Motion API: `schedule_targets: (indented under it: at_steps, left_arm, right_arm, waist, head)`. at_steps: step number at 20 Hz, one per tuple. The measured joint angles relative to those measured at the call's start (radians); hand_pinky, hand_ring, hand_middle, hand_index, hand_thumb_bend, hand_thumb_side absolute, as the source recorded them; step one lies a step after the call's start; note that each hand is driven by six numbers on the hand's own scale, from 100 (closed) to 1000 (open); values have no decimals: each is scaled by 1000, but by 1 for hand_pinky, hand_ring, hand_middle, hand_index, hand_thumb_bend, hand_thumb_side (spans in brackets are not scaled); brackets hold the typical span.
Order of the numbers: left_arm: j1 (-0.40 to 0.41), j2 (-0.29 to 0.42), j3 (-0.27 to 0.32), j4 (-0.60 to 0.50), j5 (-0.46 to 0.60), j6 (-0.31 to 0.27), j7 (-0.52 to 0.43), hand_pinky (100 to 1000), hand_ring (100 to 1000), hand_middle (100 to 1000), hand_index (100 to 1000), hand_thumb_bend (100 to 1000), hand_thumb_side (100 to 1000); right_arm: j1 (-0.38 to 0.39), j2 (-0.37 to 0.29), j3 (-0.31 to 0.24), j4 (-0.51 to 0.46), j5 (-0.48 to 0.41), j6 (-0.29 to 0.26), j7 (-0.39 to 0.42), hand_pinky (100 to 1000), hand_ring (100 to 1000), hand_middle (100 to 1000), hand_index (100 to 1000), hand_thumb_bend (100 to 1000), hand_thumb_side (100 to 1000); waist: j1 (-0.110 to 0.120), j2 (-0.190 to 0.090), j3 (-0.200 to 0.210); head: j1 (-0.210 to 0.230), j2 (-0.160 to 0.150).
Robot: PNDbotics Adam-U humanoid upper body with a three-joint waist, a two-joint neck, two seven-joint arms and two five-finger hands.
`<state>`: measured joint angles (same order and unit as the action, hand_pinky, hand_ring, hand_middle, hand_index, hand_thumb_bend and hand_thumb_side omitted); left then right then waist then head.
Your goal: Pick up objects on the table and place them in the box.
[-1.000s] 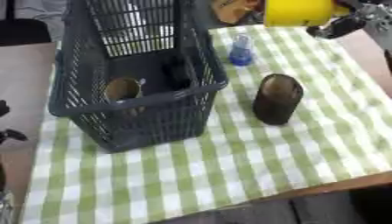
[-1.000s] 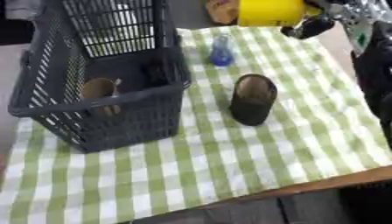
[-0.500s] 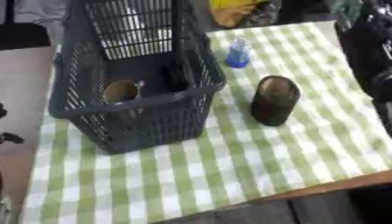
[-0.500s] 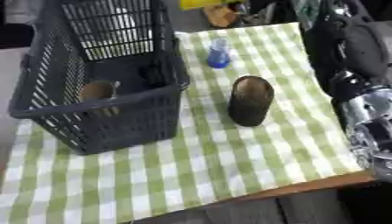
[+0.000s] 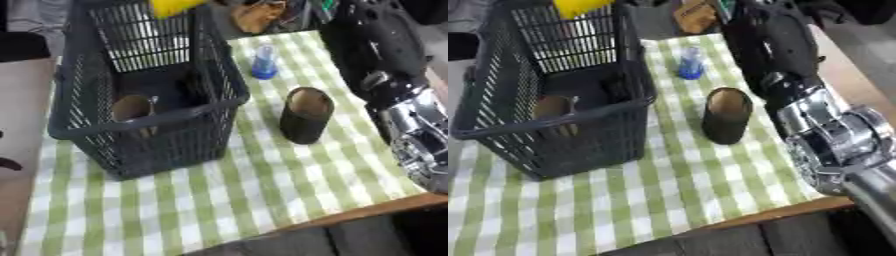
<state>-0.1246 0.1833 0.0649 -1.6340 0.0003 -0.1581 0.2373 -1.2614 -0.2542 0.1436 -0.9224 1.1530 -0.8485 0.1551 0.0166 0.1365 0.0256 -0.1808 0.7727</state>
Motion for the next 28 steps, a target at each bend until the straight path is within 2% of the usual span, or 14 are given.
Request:
schedule_targets:
  at_steps: [1, 2, 3, 4, 5, 6, 7, 8, 13, 19, 21, 23, 27, 28]
  left_arm:
    - [0, 0, 0, 0, 0, 0, 0, 367, 806, 729, 756, 400, 903]
    - [0, 0, -1, 0, 0, 0, -1, 367, 806, 729, 756, 400, 903]
    - [0, 0, -2, 0, 0, 1, -2, 367, 806, 729, 756, 400, 904]
    - [0, 0, -4, 0, 0, 1, -3, 367, 806, 729, 756, 400, 904]
    - [0, 0, -5, 0, 0, 0, -4, 366, 806, 730, 756, 401, 904]
    - [0, 0, -6, 0, 0, 0, -5, 366, 806, 730, 756, 401, 904]
    - [0, 0, -6, 0, 0, 0, -5, 366, 806, 730, 756, 401, 904]
    - [0, 0, -6, 0, 0, 0, -5, 366, 806, 730, 756, 401, 904]
    - [0, 0, -6, 0, 0, 0, -6, 366, 806, 730, 756, 401, 905]
    - [0, 0, -6, 0, 0, -1, -7, 366, 806, 730, 756, 402, 905]
    - [0, 0, -6, 0, 0, -1, -7, 366, 807, 731, 756, 403, 906]
    - [0, 0, -6, 0, 0, -1, -7, 366, 807, 731, 756, 403, 906]
    - [1, 0, -6, 0, 0, -1, -8, 367, 807, 731, 756, 404, 905]
    - [1, 0, -6, 0, 0, -1, -8, 367, 807, 732, 756, 405, 906]
  right_arm:
    - [-3, 10, 14, 0, -1, -16, -3, 264, 412, 465, 686, 365, 217]
    - [-6, 20, 34, 1, -5, -29, -5, 264, 412, 465, 686, 365, 217]
    - [-10, 34, 60, 4, -14, -39, -7, 523, 586, 614, 795, 125, 344]
    - [-12, 47, 83, 9, -27, -44, -7, 683, 694, 716, 846, 100, 355]
    - [-12, 59, 105, 16, -46, -49, -6, 1000, 944, 943, 973, 100, 491]
    - [-12, 70, 121, 23, -68, -52, -2, 1000, 944, 943, 973, 100, 491]
    - [-11, 78, 133, 31, -90, -54, 6, 1000, 1000, 999, 997, 100, 579]
    - [-11, 82, 139, 36, -106, -55, 15, 1000, 1000, 1000, 1000, 100, 638]
    - [-9, 83, 140, 44, -149, -52, 43, 1000, 1000, 1000, 1000, 100, 736]
    - [-9, 83, 134, 48, -150, -49, 47, 1000, 1000, 1000, 1000, 175, 754]
    - [-9, 83, 134, 52, -148, -48, 53, 1000, 1000, 1000, 1000, 445, 743]
    - [-9, 83, 146, 64, -122, -30, 82, 1000, 1000, 1000, 1000, 445, 743]
    - [-30, 83, 166, 113, -17, 52, 164, 1000, 1000, 1000, 1000, 441, 685]
    - [-36, 83, 165, 121, 5, 65, 178, 1000, 1000, 1000, 1000, 444, 946]
  waist:
    - [0, 0, 0]
    - [0, 0, 1]
    - [0, 0, 2]
    - [0, 0, 3]
    - [0, 0, 4]
    - [0, 0, 5]
    - [0, 0, 5]
    - [0, 0, 5]
    - [0, 0, 5]
    - [0, 0, 5]
    - [0, 0, 6]
    - [0, 0, 8]
    - [0, 0, 14]
    - [0, 0, 14]
  head:
    - [-2, 0]
    - [-5, 0]
    - [-6, 0]
    - [-7, 0]
    - [-9, 0]
    - [-10, 0]
    - [-10, 0]
    - [-11, 0]
    - [-13, 0]
    - [-13, 0]
    - [-13, 0]
    - [-15, 0]
    - [-23, 0]
    - [-24, 0]
